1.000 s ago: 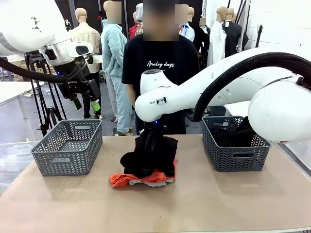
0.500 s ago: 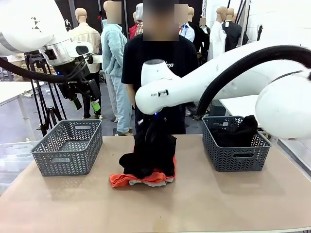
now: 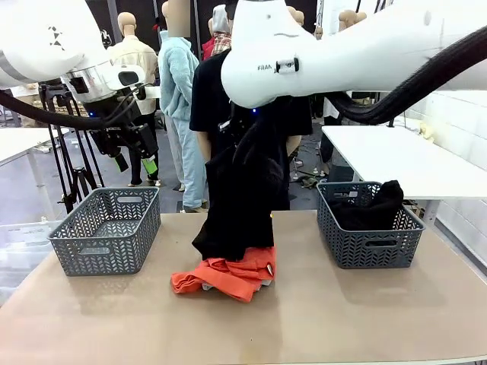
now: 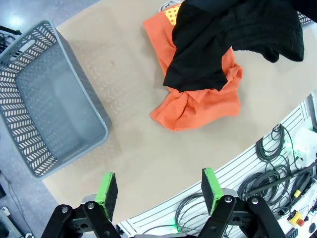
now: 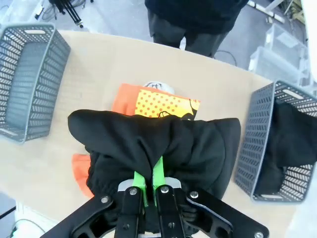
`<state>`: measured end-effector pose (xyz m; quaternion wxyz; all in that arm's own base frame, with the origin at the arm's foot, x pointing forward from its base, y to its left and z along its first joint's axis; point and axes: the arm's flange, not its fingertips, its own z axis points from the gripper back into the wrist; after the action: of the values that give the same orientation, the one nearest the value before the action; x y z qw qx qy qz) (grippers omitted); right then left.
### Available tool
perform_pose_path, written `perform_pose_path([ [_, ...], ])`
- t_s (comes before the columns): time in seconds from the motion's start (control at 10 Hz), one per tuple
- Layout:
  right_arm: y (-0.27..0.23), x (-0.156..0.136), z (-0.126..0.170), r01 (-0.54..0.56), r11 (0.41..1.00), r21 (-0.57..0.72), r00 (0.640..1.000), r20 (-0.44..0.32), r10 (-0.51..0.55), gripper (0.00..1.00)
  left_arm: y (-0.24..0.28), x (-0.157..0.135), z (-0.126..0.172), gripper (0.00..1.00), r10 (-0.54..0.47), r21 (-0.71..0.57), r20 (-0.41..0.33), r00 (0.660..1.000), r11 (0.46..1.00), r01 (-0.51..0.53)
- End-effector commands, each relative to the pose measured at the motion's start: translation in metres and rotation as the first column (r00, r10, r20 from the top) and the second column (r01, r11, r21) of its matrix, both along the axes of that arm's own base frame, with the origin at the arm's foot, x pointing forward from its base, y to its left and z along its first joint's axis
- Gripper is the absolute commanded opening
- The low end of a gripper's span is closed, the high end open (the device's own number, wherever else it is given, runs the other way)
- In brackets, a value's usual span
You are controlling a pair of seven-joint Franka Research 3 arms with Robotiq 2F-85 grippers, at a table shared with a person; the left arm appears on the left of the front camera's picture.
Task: Sort the tops and bottoms.
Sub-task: Lift clothes from the center of the table with your right hand.
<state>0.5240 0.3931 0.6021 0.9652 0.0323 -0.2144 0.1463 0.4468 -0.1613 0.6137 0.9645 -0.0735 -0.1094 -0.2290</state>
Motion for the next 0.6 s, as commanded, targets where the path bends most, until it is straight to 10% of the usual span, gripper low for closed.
perform_pose_path([
  [0.0, -0.002, 0.019, -0.023, 0.017, 1.0, 0.005, 1.0, -0.011, -0.017, 0.0, 0.002, 0.0, 0.001, 0.88, 0.001, 0.006, 0.004, 1.0, 1.0, -0.001],
  [0.3, -0.002, 0.014, -0.021, 0.01, 1.0, -0.006, 1.0, -0.023, -0.01, 0.0, 0.002, 0.0, 0.001, 0.88, 0.001, 0.006, 0.004, 1.0, 1.0, -0.001],
  [0.5, -0.008, -0.006, 0.038, 0.089, 0.994, -0.066, 0.989, 0.123, -0.081, 0.0, 0.002, 0.0, 0.001, 0.88, 0.001, 0.006, 0.004, 1.0, 1.0, -0.001],
])
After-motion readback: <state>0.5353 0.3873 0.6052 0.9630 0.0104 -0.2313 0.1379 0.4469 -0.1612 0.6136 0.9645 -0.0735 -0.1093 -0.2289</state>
